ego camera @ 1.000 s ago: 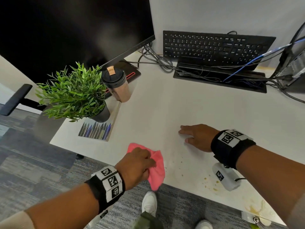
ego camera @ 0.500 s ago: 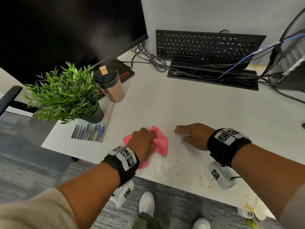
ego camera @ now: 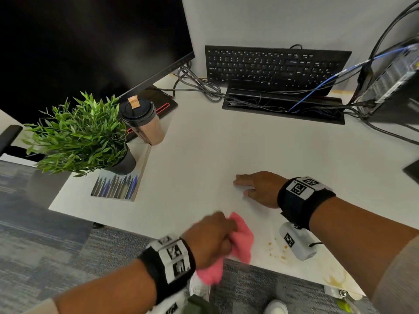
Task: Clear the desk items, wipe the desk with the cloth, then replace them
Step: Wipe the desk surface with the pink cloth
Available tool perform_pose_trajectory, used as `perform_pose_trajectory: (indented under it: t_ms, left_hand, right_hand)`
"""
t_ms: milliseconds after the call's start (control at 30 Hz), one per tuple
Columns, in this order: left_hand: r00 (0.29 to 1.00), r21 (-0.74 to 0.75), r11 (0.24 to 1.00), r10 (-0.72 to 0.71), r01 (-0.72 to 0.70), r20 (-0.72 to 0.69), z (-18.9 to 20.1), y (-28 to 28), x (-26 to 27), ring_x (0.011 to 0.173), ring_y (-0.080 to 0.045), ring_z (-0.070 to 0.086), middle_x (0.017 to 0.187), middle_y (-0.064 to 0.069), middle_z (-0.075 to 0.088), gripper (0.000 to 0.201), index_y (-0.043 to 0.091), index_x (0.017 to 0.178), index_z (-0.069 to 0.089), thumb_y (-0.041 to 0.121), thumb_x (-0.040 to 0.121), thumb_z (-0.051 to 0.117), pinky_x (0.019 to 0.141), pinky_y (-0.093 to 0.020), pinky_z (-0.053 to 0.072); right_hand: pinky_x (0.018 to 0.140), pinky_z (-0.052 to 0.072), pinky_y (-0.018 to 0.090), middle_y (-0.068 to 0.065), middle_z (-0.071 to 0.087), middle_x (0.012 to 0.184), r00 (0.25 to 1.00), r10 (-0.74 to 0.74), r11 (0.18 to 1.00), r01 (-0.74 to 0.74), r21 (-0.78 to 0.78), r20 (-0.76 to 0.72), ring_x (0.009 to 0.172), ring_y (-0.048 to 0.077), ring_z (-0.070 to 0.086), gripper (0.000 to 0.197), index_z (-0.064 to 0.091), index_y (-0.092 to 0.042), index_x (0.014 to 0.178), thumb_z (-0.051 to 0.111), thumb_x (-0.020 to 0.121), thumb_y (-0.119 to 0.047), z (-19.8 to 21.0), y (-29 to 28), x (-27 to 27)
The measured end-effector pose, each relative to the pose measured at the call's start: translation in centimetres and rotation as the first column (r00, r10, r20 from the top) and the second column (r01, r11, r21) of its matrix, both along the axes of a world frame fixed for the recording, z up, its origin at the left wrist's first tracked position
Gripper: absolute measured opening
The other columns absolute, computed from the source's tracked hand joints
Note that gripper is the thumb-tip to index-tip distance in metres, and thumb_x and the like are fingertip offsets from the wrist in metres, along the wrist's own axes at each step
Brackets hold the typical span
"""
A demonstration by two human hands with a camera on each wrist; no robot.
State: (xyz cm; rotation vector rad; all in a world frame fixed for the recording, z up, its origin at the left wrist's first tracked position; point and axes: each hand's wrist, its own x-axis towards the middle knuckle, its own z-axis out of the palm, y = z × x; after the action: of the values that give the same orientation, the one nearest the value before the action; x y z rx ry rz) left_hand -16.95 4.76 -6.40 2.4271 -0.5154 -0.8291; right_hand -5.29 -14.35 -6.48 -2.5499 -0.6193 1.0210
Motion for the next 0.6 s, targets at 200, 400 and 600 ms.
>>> perform_pose_trajectory:
  t_ms: [200,400,600]
  left_hand:
    - [0.972,0.204,0.97,0.09,-0.136,0.217,-1.4,1.1,8.8,0.091,-0.035,0.054,0.1,-0.01,0.052,0.033,0.026,0.112,0.051,0.032,0.08,0.046,0.081,-0.041,0.047]
    - [0.972,0.234,0.971,-0.009,-0.047,0.234,-2.7,-1.8,4.6,0.088,-0.029,0.055,0.099,-0.005,0.056,0.031,0.03,0.108,0.054,0.036,0.079,0.045,0.081,-0.043,0.05]
    - [0.985,0.185,0.981,-0.078,0.049,0.151,-2.2,-5.1,-0.9,0.094,-0.026,0.051,0.103,-0.002,0.054,0.028,0.031,0.108,0.052,0.038,0.083,0.039,0.087,-0.046,0.048]
  right_hand:
    - [0.105,0.029,0.025,-0.001,0.047,0.145,0.999,0.001,0.999,-0.003,0.041,0.044,0.132,0.022,0.043,0.048,0.043,-0.029,0.14,0.044,0.096,-0.013,1.3,-0.1,-0.2]
    - [0.11,0.022,0.023,-0.002,0.04,0.15,0.998,-0.062,0.997,0.062,0.04,0.017,0.137,0.016,0.035,0.043,0.042,-0.026,0.141,0.041,0.099,-0.017,1.4,-1.5,-0.1]
    - [0.115,0.022,0.028,-0.006,0.038,0.151,0.996,-0.083,0.996,0.084,0.022,-0.008,0.138,0.015,0.034,0.042,0.043,-0.029,0.141,0.041,0.099,-0.022,1.0,-3.2,-0.4]
